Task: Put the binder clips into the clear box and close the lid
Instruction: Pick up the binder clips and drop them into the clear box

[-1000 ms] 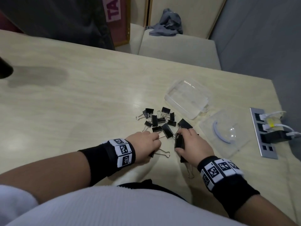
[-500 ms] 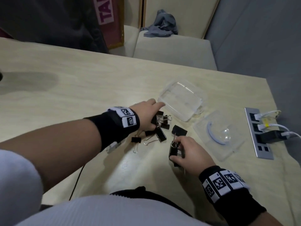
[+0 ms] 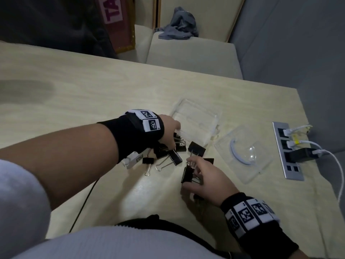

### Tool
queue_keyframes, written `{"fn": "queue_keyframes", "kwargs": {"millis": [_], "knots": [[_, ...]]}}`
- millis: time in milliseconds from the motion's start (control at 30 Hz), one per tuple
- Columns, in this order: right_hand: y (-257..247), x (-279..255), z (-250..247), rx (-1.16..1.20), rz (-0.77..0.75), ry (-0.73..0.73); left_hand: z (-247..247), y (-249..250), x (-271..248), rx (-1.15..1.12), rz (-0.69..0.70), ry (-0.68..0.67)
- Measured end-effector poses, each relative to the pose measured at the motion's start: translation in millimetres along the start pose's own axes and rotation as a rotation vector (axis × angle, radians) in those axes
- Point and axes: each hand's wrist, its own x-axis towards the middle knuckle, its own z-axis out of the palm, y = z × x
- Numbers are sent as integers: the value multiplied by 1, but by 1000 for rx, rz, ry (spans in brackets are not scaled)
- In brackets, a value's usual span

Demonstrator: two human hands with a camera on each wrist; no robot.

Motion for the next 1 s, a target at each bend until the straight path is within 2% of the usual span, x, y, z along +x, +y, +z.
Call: {"fn": "queue_keyframes", "kwargs": {"millis": [167, 300, 367, 467, 533, 567, 667, 800, 1000], "knots": [[-2, -6, -18, 132, -40, -91, 7, -10, -26, 28, 39, -157], [-1, -9, -24, 362, -9, -168, 5, -22, -34, -59, 64, -224], [-5, -11, -27, 456, -3, -213, -3, -26, -37, -164, 66, -170], [-10, -12, -31, 579, 32, -272, -8, -29, -37, -309, 58, 39], [-12, -11, -33, 608, 41, -280, -3, -27, -33, -257, 35, 188], [-13, -9, -35, 609, 44, -275, 2, -25, -30, -203, 26, 221], [-17, -6, -37, 639, 69, -222, 17, -23, -24, -66, 20, 239], [-13, 5, -37, 637, 76, -56, 29, -27, -25, -30, 45, 287], [-16, 26, -39, 984, 134, 153, 41, -40, -32, -118, 83, 308]]}}
